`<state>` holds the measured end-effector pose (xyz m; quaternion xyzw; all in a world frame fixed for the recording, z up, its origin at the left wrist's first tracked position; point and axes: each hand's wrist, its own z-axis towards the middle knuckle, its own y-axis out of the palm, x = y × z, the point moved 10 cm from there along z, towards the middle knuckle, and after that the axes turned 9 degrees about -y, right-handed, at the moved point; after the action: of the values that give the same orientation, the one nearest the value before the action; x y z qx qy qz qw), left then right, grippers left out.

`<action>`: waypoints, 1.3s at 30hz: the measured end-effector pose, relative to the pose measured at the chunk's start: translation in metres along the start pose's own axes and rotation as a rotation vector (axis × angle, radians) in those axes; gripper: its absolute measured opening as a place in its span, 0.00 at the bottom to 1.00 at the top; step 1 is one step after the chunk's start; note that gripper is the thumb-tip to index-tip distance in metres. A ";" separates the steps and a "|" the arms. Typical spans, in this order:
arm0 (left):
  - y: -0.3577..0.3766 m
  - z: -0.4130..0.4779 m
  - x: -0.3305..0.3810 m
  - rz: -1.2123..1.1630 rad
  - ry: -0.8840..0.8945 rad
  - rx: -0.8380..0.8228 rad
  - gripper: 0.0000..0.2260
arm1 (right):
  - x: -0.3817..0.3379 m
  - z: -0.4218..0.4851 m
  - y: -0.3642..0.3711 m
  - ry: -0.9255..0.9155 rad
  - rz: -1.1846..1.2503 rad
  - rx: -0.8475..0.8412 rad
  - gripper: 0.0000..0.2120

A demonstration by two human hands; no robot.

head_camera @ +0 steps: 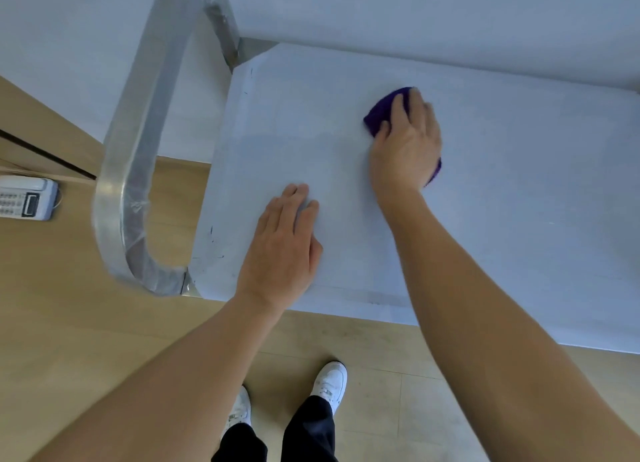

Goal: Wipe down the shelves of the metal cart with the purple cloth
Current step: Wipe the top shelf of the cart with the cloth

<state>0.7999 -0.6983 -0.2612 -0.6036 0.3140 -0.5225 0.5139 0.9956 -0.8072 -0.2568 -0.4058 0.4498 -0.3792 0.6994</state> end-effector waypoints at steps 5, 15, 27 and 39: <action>0.000 0.001 0.000 -0.005 -0.011 -0.034 0.21 | -0.125 -0.023 0.031 -0.516 0.185 -0.106 0.20; 0.001 0.000 0.005 -0.012 -0.006 -0.004 0.19 | -0.017 0.026 0.014 0.092 0.012 -0.049 0.23; 0.002 -0.001 0.009 -0.004 -0.005 -0.021 0.20 | -0.056 0.045 0.030 -0.084 0.093 -0.055 0.20; 0.004 0.000 0.011 -0.013 -0.017 -0.050 0.21 | -0.118 0.012 0.043 -0.413 0.278 -0.148 0.18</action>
<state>0.8034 -0.7094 -0.2614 -0.6229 0.3184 -0.5126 0.4977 0.9777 -0.6827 -0.2547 -0.4592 0.3753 -0.1546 0.7902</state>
